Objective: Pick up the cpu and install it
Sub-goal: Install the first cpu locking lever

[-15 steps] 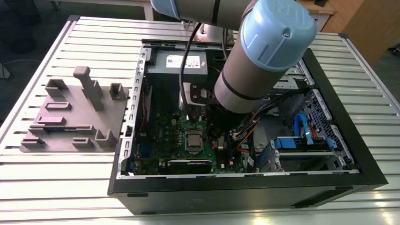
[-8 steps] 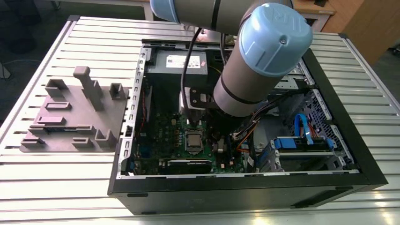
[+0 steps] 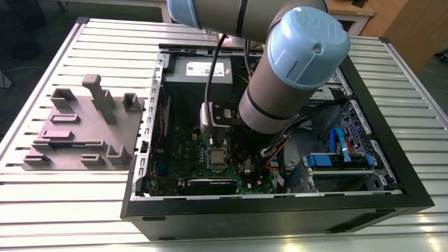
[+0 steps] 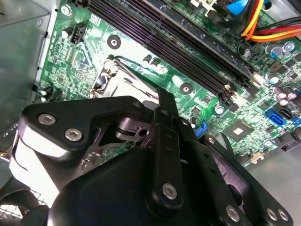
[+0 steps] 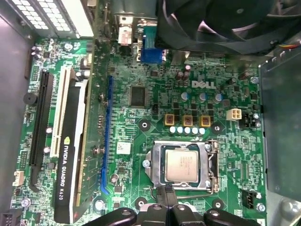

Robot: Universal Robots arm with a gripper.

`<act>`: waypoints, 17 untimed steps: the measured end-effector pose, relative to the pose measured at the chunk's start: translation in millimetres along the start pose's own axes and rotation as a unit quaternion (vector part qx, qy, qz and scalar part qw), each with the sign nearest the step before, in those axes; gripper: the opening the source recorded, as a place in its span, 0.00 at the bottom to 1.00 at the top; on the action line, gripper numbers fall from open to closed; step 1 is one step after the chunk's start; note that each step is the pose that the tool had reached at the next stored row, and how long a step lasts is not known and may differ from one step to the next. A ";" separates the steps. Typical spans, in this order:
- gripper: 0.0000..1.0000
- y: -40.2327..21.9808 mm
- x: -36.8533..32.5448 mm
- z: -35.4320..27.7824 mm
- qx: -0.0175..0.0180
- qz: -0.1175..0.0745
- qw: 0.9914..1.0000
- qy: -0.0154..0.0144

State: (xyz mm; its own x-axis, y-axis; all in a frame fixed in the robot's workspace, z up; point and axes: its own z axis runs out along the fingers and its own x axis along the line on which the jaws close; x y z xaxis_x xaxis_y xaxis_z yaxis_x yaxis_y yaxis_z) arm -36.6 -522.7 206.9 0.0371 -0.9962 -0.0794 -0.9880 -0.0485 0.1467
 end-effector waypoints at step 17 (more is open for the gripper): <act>0.11 1.7 2.4 11.8 -0.002 -0.025 1.000 0.010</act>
State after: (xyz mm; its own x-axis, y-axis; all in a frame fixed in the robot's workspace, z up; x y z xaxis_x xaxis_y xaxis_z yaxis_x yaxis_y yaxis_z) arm -39.9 -524.3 195.3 0.0893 -0.9937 -0.0674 -0.9841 -0.0985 0.1477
